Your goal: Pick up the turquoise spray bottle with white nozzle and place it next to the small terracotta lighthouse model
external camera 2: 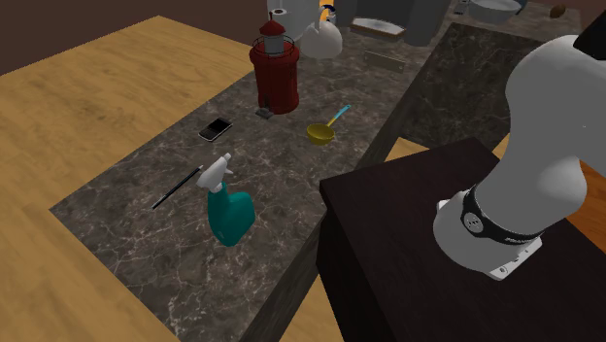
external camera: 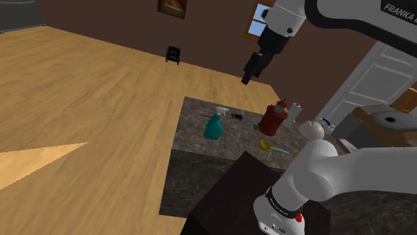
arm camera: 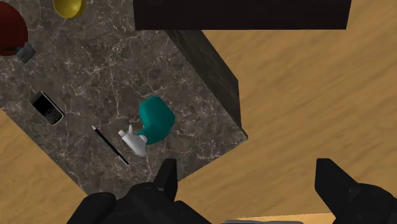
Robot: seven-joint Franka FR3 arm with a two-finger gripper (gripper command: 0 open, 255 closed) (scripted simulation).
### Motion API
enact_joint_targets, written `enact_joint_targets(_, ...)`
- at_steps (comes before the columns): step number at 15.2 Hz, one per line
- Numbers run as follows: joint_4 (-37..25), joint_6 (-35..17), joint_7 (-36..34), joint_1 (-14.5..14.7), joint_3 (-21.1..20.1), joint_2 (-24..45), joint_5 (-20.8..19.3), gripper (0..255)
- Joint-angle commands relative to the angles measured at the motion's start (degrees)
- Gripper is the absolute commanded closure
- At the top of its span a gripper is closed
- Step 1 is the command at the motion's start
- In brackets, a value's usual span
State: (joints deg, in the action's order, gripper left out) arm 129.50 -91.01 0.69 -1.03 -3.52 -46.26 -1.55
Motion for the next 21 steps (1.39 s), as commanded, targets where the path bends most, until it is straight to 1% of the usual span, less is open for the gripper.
enact_joint_targets(1, 0.0, 0.0, 0.0, 0.0, 0.0, 0.0, 0.0, 0)
enact_joint_targets(7, 13.5, -11.4, 10.5, 0.6, 8.1, -5.8, -2.3, 0)
enact_joint_targets(12, 22.0, -21.4, 19.9, 0.5, 16.1, -7.0, -4.9, 0)
enact_joint_targets(17, 27.6, -32.3, 30.1, 0.9, 25.6, -3.9, -7.4, 0)
enact_joint_targets(19, 28.8, -37.0, 34.6, 1.6, 29.8, -1.4, -8.0, 0)
enact_joint_targets(21, 29.5, -41.6, 39.3, 3.0, 34.4, 1.8, -8.2, 0)
